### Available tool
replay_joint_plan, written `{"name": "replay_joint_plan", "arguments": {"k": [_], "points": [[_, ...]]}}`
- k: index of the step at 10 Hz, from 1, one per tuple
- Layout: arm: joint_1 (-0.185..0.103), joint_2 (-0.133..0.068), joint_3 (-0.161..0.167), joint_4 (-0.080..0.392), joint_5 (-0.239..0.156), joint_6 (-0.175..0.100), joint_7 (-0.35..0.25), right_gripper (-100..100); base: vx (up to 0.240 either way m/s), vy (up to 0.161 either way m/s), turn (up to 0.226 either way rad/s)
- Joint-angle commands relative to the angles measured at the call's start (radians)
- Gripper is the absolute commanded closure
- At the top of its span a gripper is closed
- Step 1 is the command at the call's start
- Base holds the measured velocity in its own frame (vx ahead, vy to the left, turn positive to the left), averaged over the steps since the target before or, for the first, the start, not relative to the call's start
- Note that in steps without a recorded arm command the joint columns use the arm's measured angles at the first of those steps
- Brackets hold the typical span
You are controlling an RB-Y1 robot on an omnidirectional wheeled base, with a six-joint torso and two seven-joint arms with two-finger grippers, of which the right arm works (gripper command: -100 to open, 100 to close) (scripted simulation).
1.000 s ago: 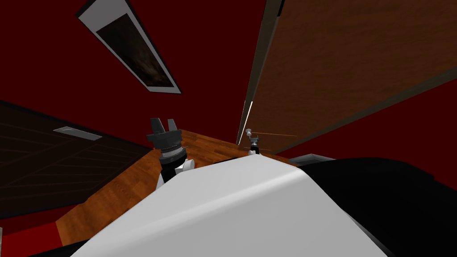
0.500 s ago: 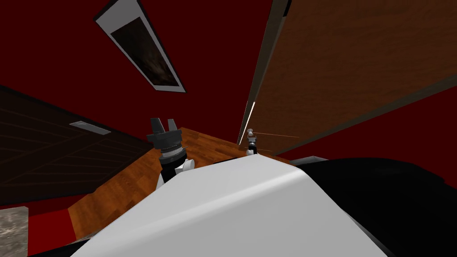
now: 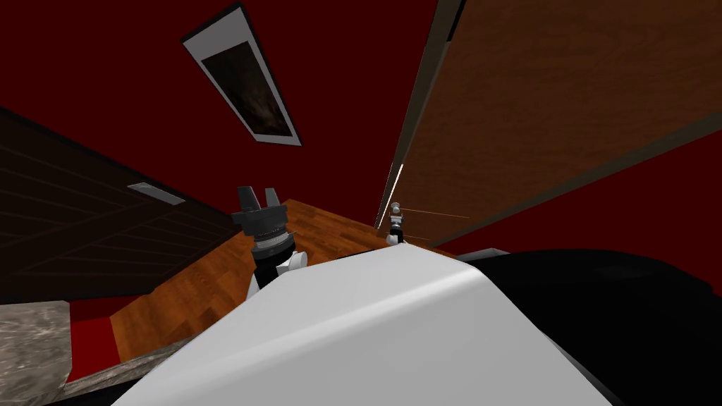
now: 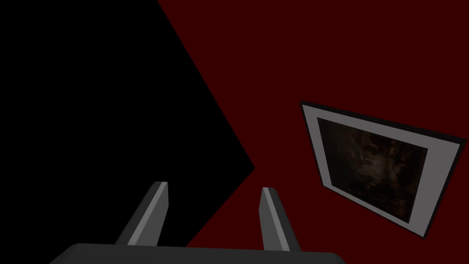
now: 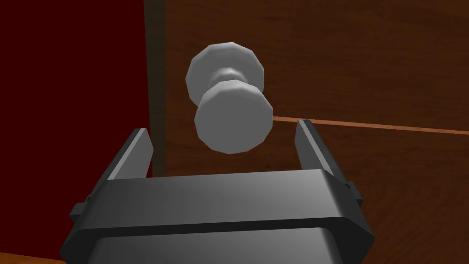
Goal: Pull the door open
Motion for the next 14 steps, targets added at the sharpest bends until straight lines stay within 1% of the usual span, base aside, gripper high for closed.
{"name": "replay_joint_plan", "arguments": {"k": [1, 3, 6, 7, 8, 11, 12, 13, 14], "points": [[-0.005, 0.006, 0.004, -0.003, -0.015, 0.006, -0.039, -100, -0.056, -0.012, 0.023], [-0.013, 0.014, 0.009, -0.002, -0.035, 0.010, -0.090, -100, -0.059, -0.010, 0.030], [-0.021, 0.023, 0.016, -0.001, -0.057, 0.016, -0.147, -100, -0.062, -0.006, 0.026], [-0.023, 0.020, 0.015, 0.007, -0.052, 0.010, -0.134, -100, -0.024, -0.002, 0.005], [-0.010, -0.012, 0.011, 0.013, -0.057, 0.010, -0.171, -100, 0.095, 0.005, 0.126], [0.013, -0.063, 0.005, 0.019, -0.063, 0.011, -0.222, -100, 0.177, -0.029, 0.093], [0.002, -0.055, 0.007, 0.030, -0.062, 0.010, -0.213, -100, 0.074, -0.033, 0.016], [0.002, -0.055, 0.007, 0.030, -0.062, 0.010, -0.213, 100, -0.005, -0.001, -0.042], [0.002, -0.055, 0.007, 0.030, -0.062, 0.010, -0.213, 100, -0.026, 0.003, -0.004]]}}
